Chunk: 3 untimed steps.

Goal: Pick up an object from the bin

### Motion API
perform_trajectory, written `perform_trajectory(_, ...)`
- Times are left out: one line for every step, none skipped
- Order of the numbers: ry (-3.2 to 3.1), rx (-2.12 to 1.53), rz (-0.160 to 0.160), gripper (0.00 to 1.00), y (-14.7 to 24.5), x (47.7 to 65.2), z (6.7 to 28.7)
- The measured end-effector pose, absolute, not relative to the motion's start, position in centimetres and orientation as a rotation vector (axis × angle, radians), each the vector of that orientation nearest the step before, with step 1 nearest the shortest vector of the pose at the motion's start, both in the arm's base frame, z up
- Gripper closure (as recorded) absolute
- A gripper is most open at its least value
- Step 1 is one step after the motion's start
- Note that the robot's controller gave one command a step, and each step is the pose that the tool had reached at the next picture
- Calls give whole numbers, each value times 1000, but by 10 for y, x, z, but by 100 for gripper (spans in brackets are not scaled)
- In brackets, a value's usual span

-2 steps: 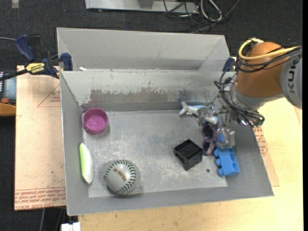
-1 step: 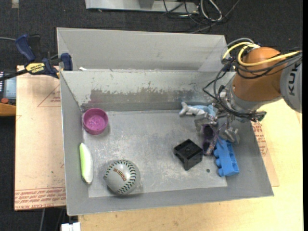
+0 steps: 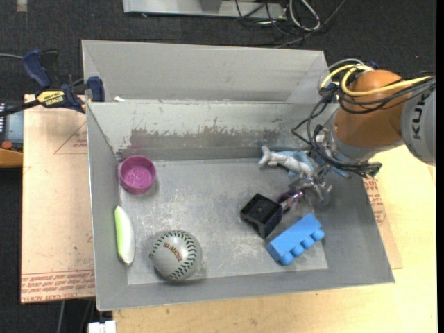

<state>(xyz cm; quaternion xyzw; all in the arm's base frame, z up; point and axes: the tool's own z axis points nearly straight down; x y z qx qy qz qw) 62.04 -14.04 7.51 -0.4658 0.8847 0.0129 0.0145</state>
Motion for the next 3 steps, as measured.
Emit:
perform_trajectory(2755, -1450, 42, 100, -140, 620, 75)
perform_trajectory(2758, -1453, 47, 100, -140, 618, 80)
perform_trajectory(2761, -1454, 54, 100, -139, 617, 95)
